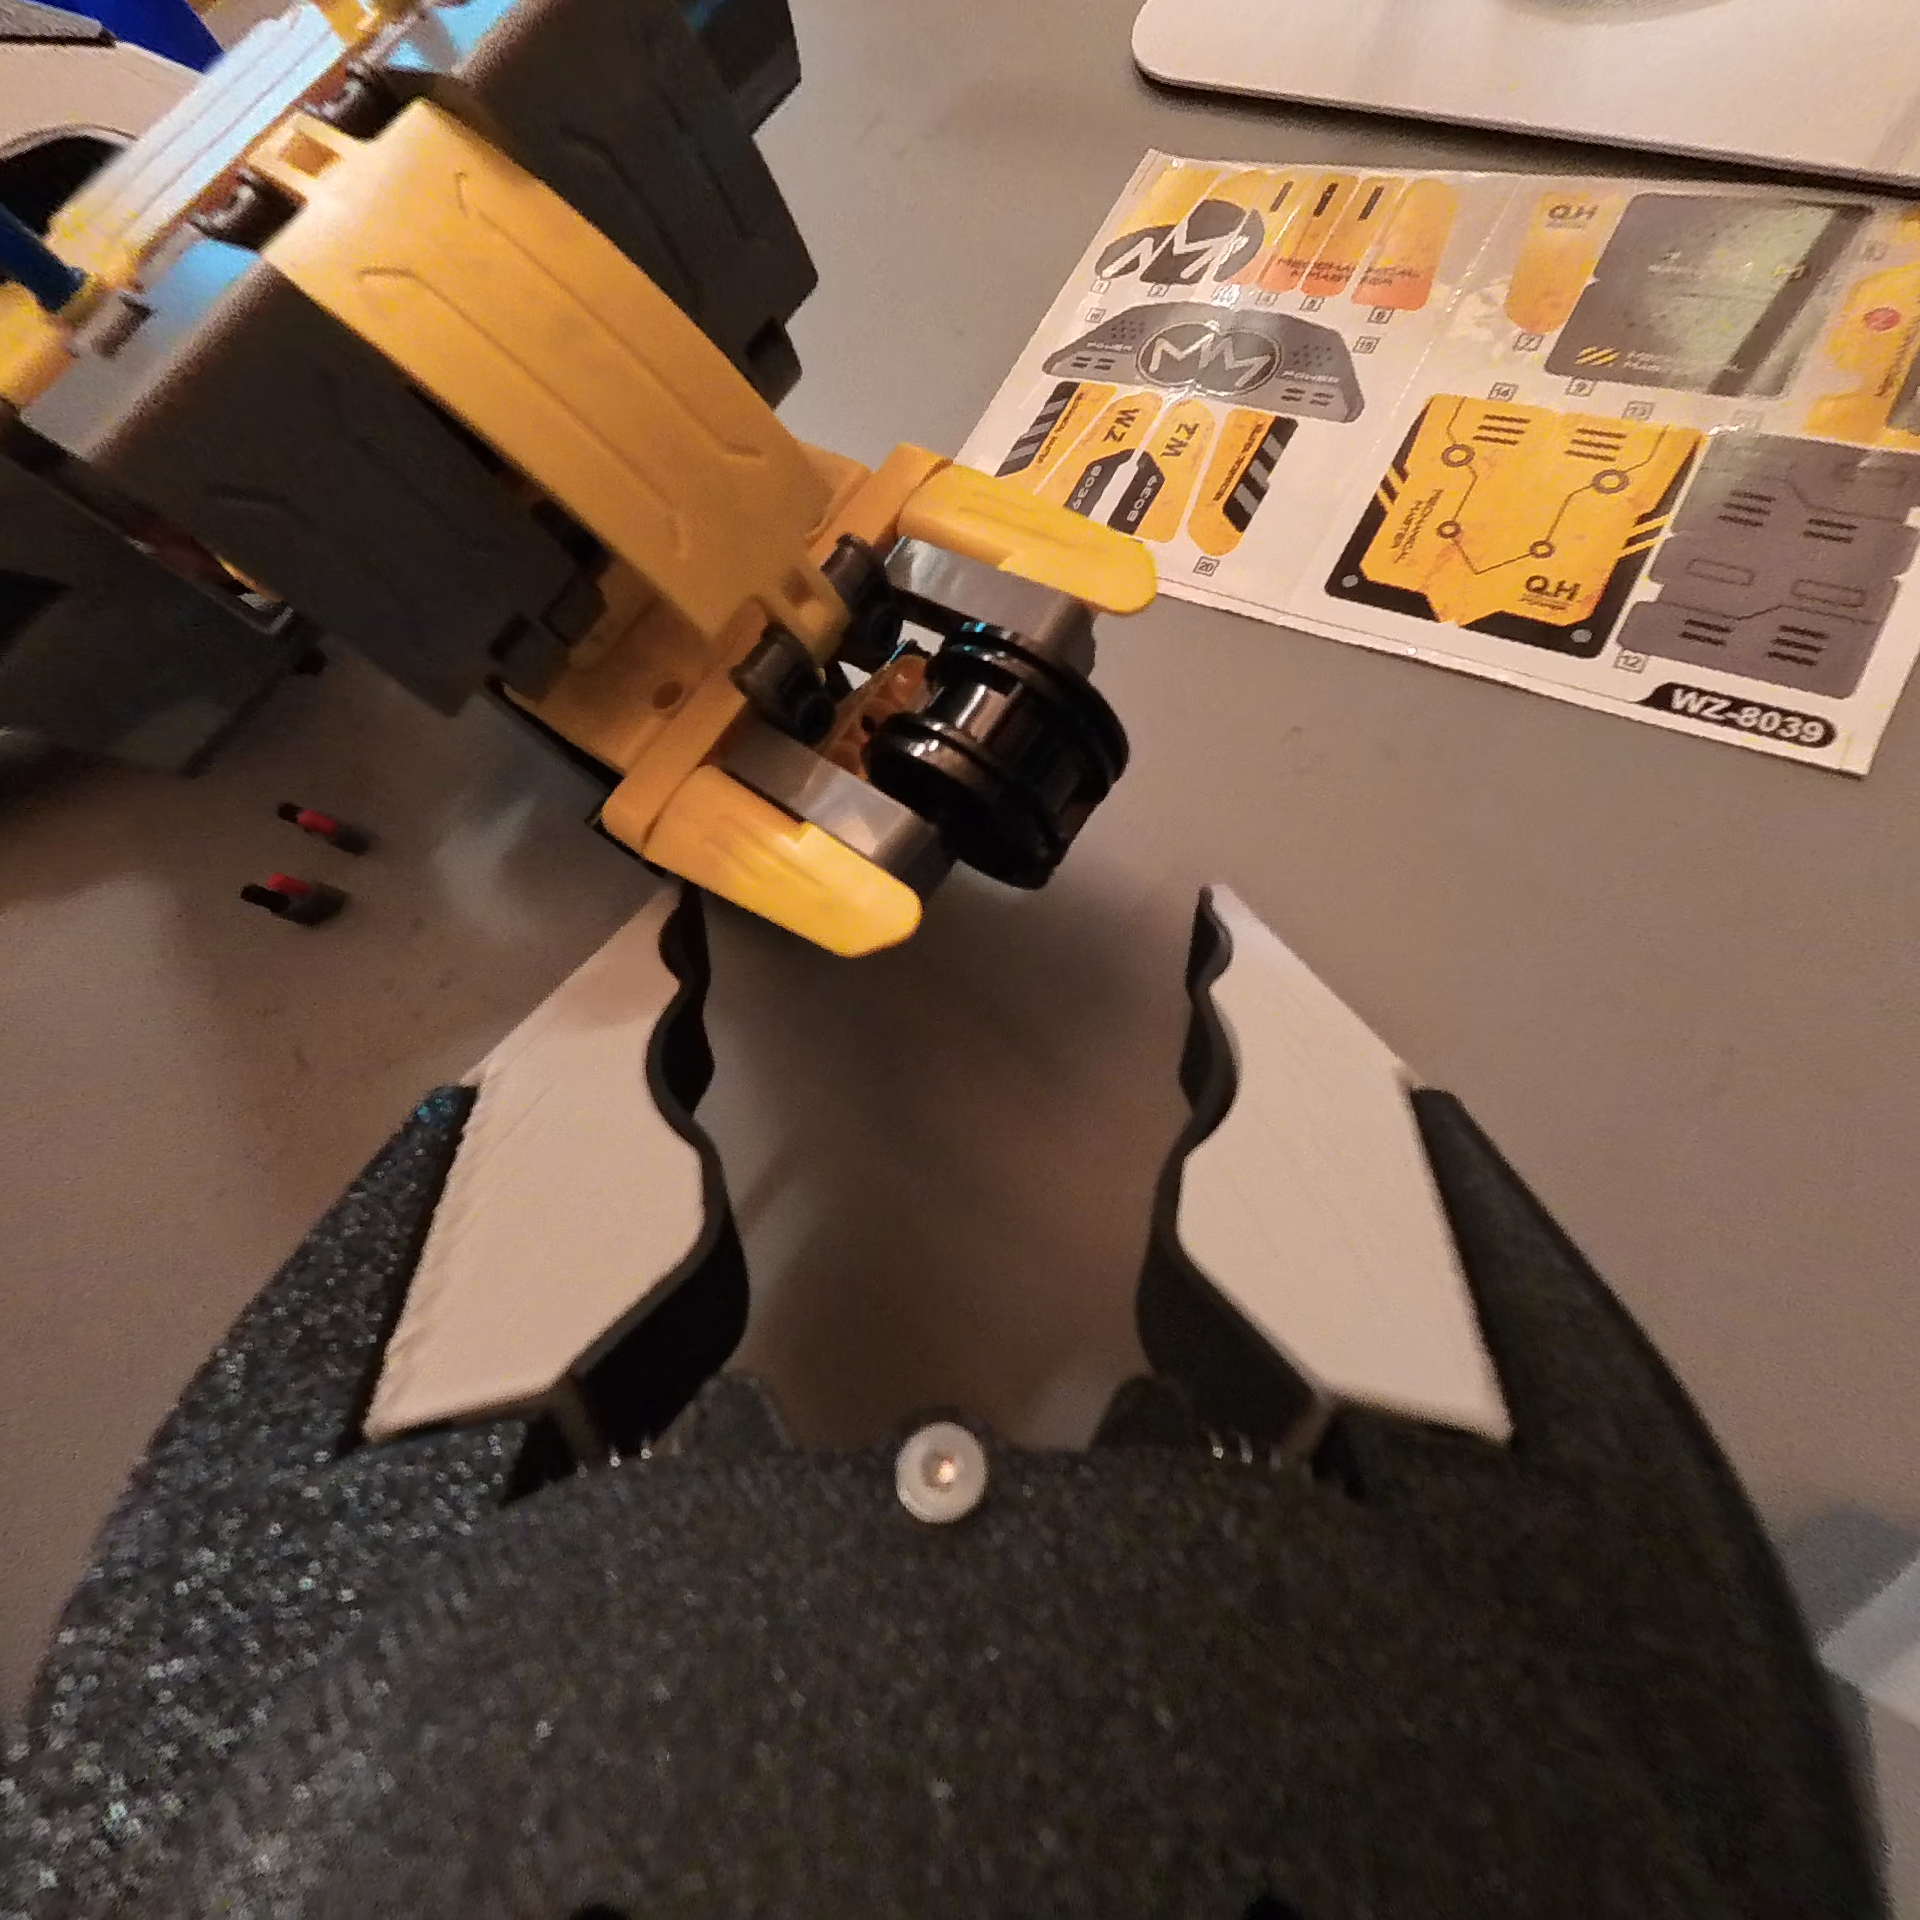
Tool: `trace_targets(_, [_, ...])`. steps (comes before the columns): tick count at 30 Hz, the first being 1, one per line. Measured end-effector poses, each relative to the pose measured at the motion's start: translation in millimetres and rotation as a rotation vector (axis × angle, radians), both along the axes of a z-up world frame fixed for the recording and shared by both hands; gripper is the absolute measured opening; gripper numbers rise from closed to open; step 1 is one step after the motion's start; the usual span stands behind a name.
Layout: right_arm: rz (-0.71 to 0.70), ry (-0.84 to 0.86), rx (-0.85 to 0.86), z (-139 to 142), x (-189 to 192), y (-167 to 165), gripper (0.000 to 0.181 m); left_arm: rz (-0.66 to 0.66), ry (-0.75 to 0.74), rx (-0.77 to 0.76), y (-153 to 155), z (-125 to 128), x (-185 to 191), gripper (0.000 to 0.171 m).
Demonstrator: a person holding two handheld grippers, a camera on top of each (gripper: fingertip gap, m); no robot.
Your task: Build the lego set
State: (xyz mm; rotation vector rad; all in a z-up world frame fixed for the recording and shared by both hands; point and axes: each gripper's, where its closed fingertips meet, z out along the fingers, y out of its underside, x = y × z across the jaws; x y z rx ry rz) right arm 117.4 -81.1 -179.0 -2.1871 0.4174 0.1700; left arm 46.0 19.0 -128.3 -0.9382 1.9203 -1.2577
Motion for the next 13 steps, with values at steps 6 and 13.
trace_targets(6, [0.002, -0.036, -0.033, -4.4, -0.5, 0.9, 0.095, -0.001, 0.009, 0.017, -1.2, -2.5, 0.5, 0.087])
trace_targets(13, [0.005, -0.069, -0.053, -6.4, -0.9, 1.8, 0.096, 0.006, 0.027, -0.024, 2.2, -1.1, 2.2, 0.087])
